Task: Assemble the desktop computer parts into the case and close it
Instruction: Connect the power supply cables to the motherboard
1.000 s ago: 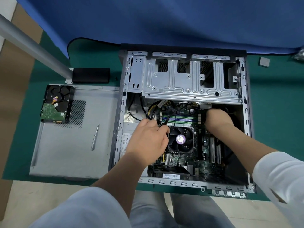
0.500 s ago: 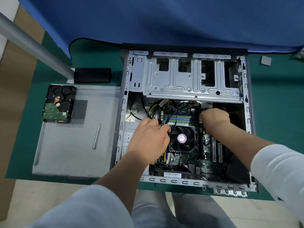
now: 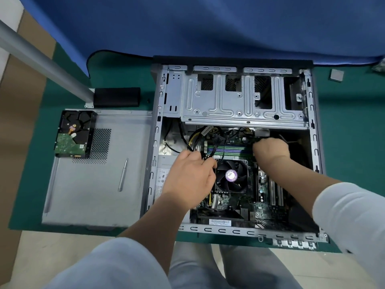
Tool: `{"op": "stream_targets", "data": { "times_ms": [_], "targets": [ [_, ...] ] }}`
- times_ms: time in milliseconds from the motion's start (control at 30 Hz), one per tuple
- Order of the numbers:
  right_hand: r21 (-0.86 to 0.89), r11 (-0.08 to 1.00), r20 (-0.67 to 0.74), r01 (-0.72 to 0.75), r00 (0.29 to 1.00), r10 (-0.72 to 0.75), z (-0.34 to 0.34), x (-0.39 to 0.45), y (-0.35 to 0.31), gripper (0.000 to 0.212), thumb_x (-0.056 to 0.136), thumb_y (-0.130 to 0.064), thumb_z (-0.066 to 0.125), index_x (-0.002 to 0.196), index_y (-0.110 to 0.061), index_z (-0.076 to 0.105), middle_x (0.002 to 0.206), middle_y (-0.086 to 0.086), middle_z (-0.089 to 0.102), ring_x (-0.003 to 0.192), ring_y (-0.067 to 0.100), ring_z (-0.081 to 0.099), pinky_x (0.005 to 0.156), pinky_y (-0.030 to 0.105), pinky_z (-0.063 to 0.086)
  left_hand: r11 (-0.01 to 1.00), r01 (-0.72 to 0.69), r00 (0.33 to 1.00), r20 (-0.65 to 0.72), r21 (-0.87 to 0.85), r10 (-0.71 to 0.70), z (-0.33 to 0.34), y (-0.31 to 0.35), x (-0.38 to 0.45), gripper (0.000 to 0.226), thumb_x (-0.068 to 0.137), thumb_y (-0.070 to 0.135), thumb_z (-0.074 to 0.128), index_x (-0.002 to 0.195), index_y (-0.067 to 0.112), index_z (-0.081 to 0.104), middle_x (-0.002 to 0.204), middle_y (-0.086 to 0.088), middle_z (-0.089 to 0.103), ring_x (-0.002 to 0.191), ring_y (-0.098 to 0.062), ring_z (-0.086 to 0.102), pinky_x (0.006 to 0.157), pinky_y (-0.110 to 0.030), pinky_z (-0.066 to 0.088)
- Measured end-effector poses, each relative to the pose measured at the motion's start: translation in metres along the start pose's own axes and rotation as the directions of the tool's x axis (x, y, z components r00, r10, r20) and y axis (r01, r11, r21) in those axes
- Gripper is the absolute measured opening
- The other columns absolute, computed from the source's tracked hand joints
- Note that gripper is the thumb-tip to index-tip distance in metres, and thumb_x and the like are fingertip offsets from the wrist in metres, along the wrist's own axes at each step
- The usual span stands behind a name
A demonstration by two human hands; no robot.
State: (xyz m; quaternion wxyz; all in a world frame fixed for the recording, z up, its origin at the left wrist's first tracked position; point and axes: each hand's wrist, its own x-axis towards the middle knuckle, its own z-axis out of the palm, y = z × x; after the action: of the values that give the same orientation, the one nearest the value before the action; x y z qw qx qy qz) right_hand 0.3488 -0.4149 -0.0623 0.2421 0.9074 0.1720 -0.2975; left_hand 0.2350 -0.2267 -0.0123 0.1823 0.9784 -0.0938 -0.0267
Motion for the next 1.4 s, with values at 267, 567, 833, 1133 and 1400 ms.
{"op": "stream_targets", "data": {
  "times_ms": [267, 567, 833, 1133, 1400],
  "targets": [
    [-0.029, 0.999, 0.016, 0.023, 1.000, -0.023, 0.008, -0.008, -0.004, 0.034, 0.084, 0.003, 0.053, 0.110, -0.013, 0.068, 0.112, 0.003, 0.066, 0.103, 0.025, 0.064, 0.060, 0.030, 0.044, 1.000, -0.002, 1.000, -0.002, -0.005, 0.002, 0.001, -0.001, 0.000, 0.020, 0.087, 0.016, 0.053, 0.092, 0.014, 0.071, 0.054, 0.006, 0.058, 0.069, -0.016, 0.049, 0.086, -0.029, 0.036],
    [0.027, 0.999, -0.067, -0.026, 0.997, 0.028, 0.010, -0.008, 0.009, 0.029, 0.083, 0.000, 0.053, 0.102, -0.015, 0.069, 0.100, 0.001, 0.069, 0.093, 0.024, 0.066, 0.059, 0.026, 0.041, 1.000, -0.010, 0.999, -0.039, 0.007, 0.011, -0.003, 0.002, -0.001, 0.010, 0.080, 0.011, 0.064, 0.086, 0.014, 0.071, 0.052, 0.007, 0.056, 0.066, -0.015, 0.048, 0.084, -0.025, 0.032],
    [-0.066, 0.997, 0.002, 0.040, 0.999, -0.040, 0.007, -0.005, -0.006, 0.032, 0.085, 0.003, 0.053, 0.107, -0.015, 0.068, 0.108, -0.001, 0.067, 0.099, 0.023, 0.065, 0.058, 0.027, 0.043, 1.000, -0.013, 0.999, -0.037, 0.019, 0.014, -0.003, 0.001, -0.001, 0.010, 0.081, 0.012, 0.063, 0.087, 0.014, 0.071, 0.052, 0.008, 0.056, 0.066, -0.015, 0.049, 0.085, -0.024, 0.030],
    [-0.027, 0.995, -0.056, 0.093, 0.994, -0.095, 0.008, -0.005, 0.023, 0.027, 0.085, 0.000, 0.050, 0.103, -0.012, 0.067, 0.101, 0.004, 0.068, 0.095, 0.027, 0.064, 0.063, 0.030, 0.046, 1.000, -0.012, 1.000, -0.029, 0.013, 0.012, 0.000, 0.000, -0.001, 0.012, 0.083, 0.015, 0.061, 0.088, 0.015, 0.071, 0.053, 0.008, 0.057, 0.067, -0.014, 0.048, 0.085, -0.025, 0.031],
    [-0.089, 0.987, 0.019, 0.137, 0.990, -0.136, 0.006, -0.002, 0.010, 0.032, 0.085, 0.005, 0.052, 0.107, -0.013, 0.066, 0.108, 0.003, 0.065, 0.101, 0.026, 0.062, 0.059, 0.032, 0.045, 1.000, -0.007, 1.000, -0.024, 0.002, 0.007, 0.001, -0.001, 0.000, 0.016, 0.085, 0.015, 0.057, 0.091, 0.014, 0.072, 0.053, 0.007, 0.057, 0.067, -0.015, 0.048, 0.084, -0.027, 0.034]
  ]
}}
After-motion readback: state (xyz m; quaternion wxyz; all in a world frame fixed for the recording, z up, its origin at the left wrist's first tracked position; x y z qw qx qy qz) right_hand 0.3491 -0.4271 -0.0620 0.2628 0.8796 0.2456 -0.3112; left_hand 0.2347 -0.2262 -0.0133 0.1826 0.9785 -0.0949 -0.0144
